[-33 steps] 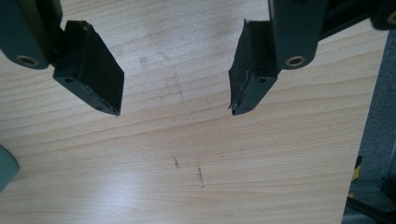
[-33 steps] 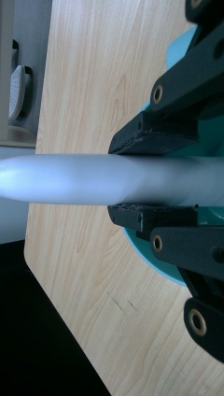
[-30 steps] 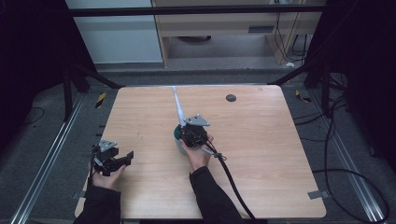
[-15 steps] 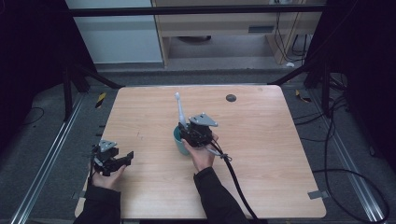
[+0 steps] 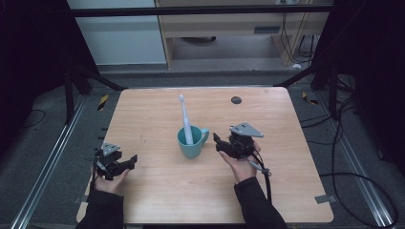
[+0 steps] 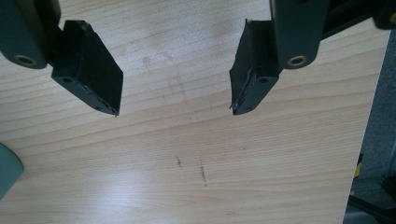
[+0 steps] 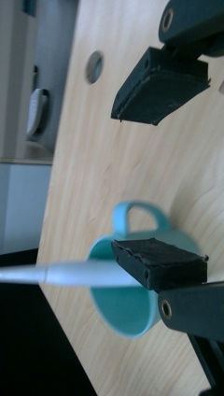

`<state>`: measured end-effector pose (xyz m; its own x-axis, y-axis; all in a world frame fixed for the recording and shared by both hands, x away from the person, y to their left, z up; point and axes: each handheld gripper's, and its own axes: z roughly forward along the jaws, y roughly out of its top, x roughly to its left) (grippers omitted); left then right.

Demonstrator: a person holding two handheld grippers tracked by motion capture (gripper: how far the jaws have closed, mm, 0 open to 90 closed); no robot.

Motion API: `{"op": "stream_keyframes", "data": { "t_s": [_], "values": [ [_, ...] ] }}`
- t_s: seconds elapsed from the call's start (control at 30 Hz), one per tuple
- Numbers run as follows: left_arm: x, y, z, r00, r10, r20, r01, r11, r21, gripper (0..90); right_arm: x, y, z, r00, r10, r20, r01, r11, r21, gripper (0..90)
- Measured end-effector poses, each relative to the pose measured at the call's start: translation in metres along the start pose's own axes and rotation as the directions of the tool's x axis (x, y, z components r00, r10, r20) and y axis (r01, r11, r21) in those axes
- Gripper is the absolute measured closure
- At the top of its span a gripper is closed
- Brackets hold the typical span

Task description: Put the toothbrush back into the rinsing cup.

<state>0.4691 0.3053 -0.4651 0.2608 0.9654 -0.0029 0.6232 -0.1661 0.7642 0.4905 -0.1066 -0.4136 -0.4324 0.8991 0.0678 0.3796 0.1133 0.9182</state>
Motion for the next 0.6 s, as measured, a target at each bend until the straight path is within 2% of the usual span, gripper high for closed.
{"op": "stream_keyframes", "data": {
  "t_s": [0.2,0.37,0.47,0.6],
  "values": [
    [-0.002,0.0,0.002,0.9999,0.009,0.004,-0.009,0.9999,0.007,33.5,-0.044,-0.022,-0.028,0.9965,0.08,0.024,-0.08,0.997,0.018,25.9],
    [-0.003,0.0,0.001,0.9999,0.014,0.009,-0.014,0.9999,0.006,33.5,-0.068,-0.037,-0.047,0.9956,0.067,0.066,-0.07,0.997,0.038,23.6],
    [-0.003,-0.001,0.002,0.9998,0.017,0.011,-0.017,0.9998,0.006,33.4,-0.076,-0.045,-0.055,0.9959,0.048,0.077,-0.052,0.997,0.056,22.1],
    [-0.004,-0.002,0.003,0.9996,0.023,0.015,-0.023,0.9997,0.012,33.2,-0.084,-0.05,-0.065,0.996,0.049,0.075,-0.054,0.996,0.064,21.1]
  ]
}}
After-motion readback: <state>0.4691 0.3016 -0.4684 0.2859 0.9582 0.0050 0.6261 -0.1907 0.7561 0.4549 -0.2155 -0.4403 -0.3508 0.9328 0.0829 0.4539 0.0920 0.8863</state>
